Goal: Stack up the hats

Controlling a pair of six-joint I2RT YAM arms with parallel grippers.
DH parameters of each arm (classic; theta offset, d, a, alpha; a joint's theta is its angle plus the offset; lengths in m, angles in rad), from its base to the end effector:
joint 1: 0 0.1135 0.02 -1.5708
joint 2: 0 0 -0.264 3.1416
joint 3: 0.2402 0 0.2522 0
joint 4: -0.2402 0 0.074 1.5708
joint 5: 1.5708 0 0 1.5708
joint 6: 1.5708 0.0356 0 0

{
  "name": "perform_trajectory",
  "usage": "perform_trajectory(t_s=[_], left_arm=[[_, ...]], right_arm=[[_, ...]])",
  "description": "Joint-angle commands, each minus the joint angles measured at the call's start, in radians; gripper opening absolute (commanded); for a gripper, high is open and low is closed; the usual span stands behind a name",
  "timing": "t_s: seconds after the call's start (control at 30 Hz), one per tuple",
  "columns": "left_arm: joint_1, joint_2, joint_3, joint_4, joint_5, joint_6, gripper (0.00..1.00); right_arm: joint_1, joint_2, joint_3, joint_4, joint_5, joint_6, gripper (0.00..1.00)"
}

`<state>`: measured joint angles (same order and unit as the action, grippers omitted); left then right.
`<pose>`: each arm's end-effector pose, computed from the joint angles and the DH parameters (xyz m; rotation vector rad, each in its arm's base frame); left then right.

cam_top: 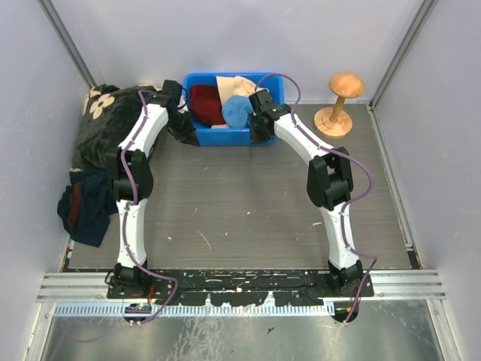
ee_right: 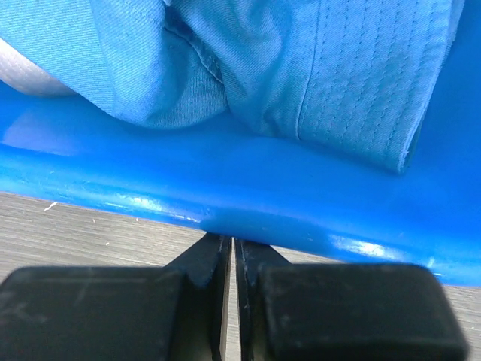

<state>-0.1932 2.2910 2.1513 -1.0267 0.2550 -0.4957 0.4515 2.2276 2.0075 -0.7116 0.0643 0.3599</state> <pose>0.4769 -0.1025 0.2375 -0.3490 2.7779 -0.5315 0.4497 0.2155 0.2397 -0.0885 2.5167 0.2544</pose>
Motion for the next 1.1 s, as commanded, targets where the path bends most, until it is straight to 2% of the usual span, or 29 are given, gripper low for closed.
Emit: perform_trajectory(t_s=[0.0,0.07,0.17,0.27,0.37,0.4,0.43,0.47,0.5,0.53,0.67,0.77,0.87,0.93,1.07], left_arm=[[0.058,0.024,0.038,0.232,-0.04,0.016,0.15],[0.06,-0.046,-0.005,0.246,-0.026,0.023,0.16],[0.06,-0.187,-0.134,0.294,-0.01,0.027,0.23],[0.06,-0.331,-0.253,0.335,0.033,0.033,0.35],[0.066,-0.464,-0.287,0.369,0.138,0.033,0.55],[0.066,-0.507,-0.275,0.388,0.169,0.034,0.65],[0.067,-0.546,-0.259,0.414,0.192,0.03,0.78],[0.066,-0.585,-0.241,0.445,0.22,0.025,0.97],[0.066,-0.622,-0.227,0.487,0.246,0.021,0.98],[0.067,-0.658,-0.237,0.542,0.262,0.012,0.98],[0.068,-0.789,-0.436,0.834,0.328,-0.066,0.98],[0.07,-0.777,-0.425,0.703,0.327,-0.097,0.98],[0.069,-0.732,-0.38,0.538,0.41,-0.099,0.98],[0.069,-0.726,-0.403,0.523,0.462,-0.1,0.98],[0.069,-0.771,-0.524,0.613,0.476,-0.16,0.98]], right_arm=[[-0.062,0.017,0.141,0.134,0.031,-0.044,0.11],[-0.063,-0.041,0.092,0.147,0.021,-0.045,0.11],[-0.069,-0.173,-0.062,0.2,0.019,-0.03,0.12],[-0.087,-0.29,-0.168,0.208,0.024,-0.013,0.16],[-0.12,-0.399,-0.249,0.209,0.043,0.003,0.28],[-0.141,-0.447,-0.275,0.211,0.04,0.015,0.35],[-0.164,-0.48,-0.306,0.217,0.032,0.033,0.42],[-0.189,-0.514,-0.334,0.223,0.019,0.049,0.48],[-0.219,-0.541,-0.362,0.229,0.005,0.069,0.57],[-0.25,-0.566,-0.397,0.235,-0.009,0.091,0.61],[-0.362,-0.631,-0.459,0.245,-0.039,0.153,0.66],[-0.426,-0.639,-0.435,0.218,-0.022,0.178,0.68],[-0.473,-0.638,-0.412,0.218,0.005,0.189,0.69],[-0.486,-0.614,-0.38,0.227,0.022,0.181,0.7],[-0.511,-0.555,-0.311,0.245,0.039,0.165,0.71]])
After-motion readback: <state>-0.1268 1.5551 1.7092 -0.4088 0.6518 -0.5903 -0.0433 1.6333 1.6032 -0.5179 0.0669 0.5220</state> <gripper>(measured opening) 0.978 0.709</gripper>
